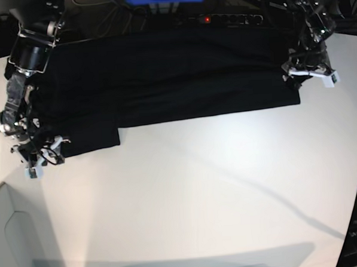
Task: Fold the T-shirt properly
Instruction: 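Regrasp the folded corner with the right gripper and tuck it, then release the shirt and raise both grippers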
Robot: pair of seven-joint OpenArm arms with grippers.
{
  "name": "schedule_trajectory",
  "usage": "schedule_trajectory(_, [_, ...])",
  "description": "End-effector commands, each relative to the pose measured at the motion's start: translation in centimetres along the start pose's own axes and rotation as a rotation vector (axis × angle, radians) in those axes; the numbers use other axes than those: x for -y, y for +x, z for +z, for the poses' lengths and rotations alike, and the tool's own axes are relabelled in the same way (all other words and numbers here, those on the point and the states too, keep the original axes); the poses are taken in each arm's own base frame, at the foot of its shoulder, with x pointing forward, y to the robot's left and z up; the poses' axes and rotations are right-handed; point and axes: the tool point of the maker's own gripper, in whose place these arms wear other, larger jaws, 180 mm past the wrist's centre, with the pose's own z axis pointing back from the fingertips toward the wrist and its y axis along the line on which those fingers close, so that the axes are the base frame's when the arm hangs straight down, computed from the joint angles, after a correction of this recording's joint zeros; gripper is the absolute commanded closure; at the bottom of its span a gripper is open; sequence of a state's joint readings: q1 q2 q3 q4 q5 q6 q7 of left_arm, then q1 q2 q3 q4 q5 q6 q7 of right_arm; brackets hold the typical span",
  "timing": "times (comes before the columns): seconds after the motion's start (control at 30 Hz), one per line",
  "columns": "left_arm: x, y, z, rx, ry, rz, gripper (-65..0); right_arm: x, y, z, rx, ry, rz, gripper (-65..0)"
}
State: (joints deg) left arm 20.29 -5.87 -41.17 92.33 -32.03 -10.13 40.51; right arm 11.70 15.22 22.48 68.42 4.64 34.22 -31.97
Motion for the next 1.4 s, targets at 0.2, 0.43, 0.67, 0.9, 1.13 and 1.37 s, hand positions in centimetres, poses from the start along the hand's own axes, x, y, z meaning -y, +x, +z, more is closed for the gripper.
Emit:
schedule_trajectory(0.2, [-0.1, 0.5, 0.3, 0.011, 0.002, -0.007, -37.1, 1.3, -0.2, -1.6, 0.01, -0.021, -0.011, -34.2])
schedule_trajectory(0.43, [-0.1, 0.6, 0.3, 0.013, 0.002, -0.006, -37.1, 0.2, -2.9, -1.6, -0.029, -0.001, -0.024, -2.4])
schedule_trajectory(0.67, [0.0, 0.7, 0.2, 0.016, 0.001, -0.005, -37.1, 0.3, -0.4, 1.6, 0.068, -0.044, 0.077, 0.0])
schedule_trajectory(0.9, [0.0, 0.7, 0.2, 0.015, 0.001, -0.005, -37.3, -2.3, 2.9, 7.1, 0.211, -0.067, 0.211, 0.0])
schedule_trajectory(1.13, [0.2, 0.9, 0.1, 0.017, -0.005, -0.011, -37.3, -4.1, 3.1, 12.8, 0.285, -0.12, 0.254, 0.0])
schedule_trajectory(1.37, [0.6, 1.6, -0.1, 0.029, -0.015, -0.012, -37.4, -3.7, -0.6, 16.3, 0.248, -0.145, 0.173, 0.0])
